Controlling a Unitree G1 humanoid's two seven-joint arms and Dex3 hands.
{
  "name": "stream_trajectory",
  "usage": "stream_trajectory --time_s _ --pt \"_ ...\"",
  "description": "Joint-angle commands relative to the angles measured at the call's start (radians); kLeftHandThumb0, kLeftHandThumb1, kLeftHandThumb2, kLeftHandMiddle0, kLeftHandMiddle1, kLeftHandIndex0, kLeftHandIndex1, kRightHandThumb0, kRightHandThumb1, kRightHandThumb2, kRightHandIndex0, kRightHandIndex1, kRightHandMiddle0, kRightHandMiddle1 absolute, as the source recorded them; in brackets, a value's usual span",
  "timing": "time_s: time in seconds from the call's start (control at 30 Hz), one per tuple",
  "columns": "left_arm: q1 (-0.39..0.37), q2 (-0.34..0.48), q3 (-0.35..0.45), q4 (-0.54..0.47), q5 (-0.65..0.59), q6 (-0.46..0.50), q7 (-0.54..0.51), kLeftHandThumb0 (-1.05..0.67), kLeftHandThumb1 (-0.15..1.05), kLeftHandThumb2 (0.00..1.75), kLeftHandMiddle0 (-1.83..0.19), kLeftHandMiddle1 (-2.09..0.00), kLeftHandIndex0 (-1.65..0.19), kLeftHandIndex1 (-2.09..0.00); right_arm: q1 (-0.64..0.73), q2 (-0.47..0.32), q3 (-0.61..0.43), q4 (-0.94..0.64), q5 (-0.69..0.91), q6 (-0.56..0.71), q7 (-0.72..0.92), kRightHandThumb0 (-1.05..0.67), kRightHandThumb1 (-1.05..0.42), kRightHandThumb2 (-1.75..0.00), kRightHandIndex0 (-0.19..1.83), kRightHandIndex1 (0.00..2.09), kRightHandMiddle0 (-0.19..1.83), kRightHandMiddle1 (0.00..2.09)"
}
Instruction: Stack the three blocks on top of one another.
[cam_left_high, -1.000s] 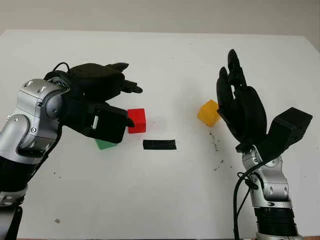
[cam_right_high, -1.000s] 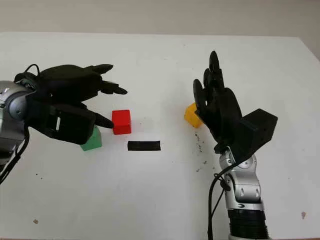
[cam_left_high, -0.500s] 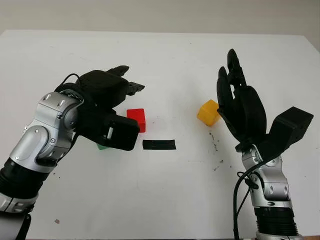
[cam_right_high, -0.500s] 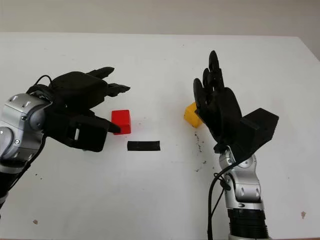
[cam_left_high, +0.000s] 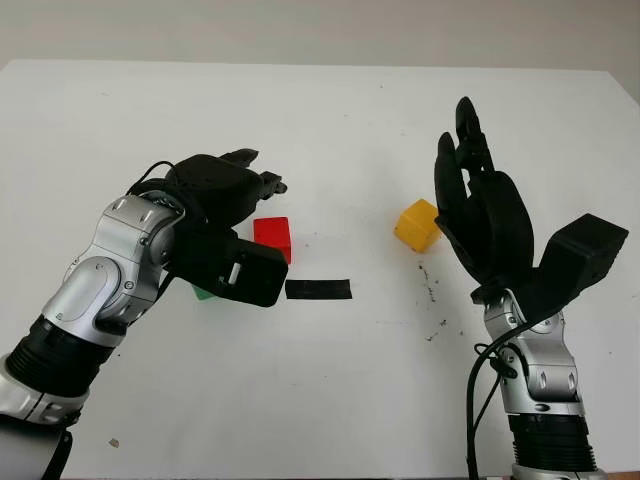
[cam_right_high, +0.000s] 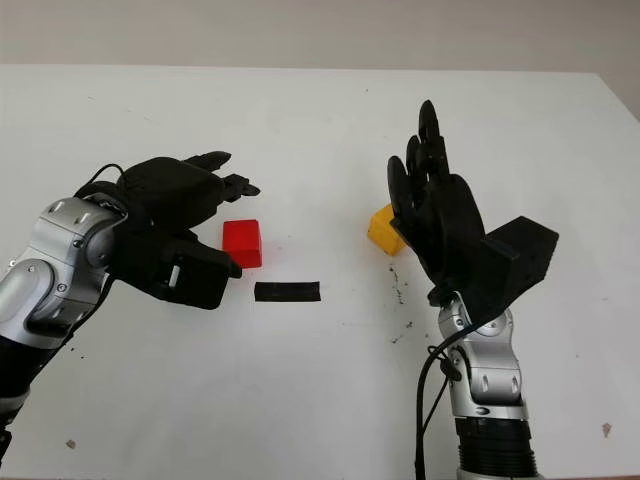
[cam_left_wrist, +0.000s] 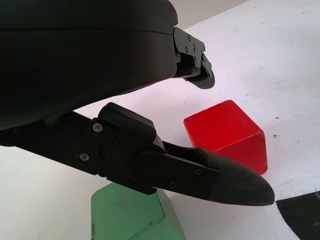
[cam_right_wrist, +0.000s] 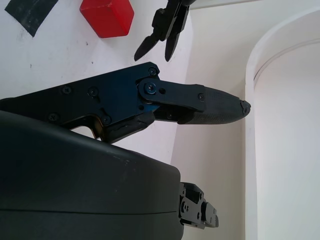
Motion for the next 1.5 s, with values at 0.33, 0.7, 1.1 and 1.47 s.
stream_trajectory --time_s 0.33,0.7,1.1,1.47 --pt "0.019 -0.006 0.003 0.043 -0.014 -0.028 0.072 -0.95 1.05 0.15 -0.03 -0.06 -0.01 -0.98 -0.002 -0.005 -0.009 -0.007 -0.001 -0.008 0.003 -0.76 -1.05 -0.54 -0.19 0.0 -0.19 0.0" --pt "0.023 -0.015 0.001 0.054 -0.039 -0.028 0.106 -0.77 1.05 0.09 -0.09 -0.06 -0.22 -0.74 0.003 -0.008 -0.008 -0.015 -0.009 -0.003 -0.001 -0.76 -1.05 -0.54 -0.19 0.0 -0.19 0.0" --pt "0.026 -0.012 -0.001 0.065 -0.051 -0.052 0.117 -0.61 1.04 0.05 -0.23 -0.07 -0.18 -1.23 0.012 -0.006 -0.009 -0.032 -0.008 0.01 -0.005 -0.77 -1.05 -0.53 -0.19 0.0 -0.19 0.0" --pt "0.035 -0.019 0.01 0.083 -0.079 -0.085 0.174 -0.38 1.04 0.06 -0.31 -0.06 -0.24 -1.43 0.014 -0.009 -0.009 -0.034 -0.012 0.011 -0.003 -0.77 -1.05 -0.52 -0.19 0.0 -0.19 0.0"
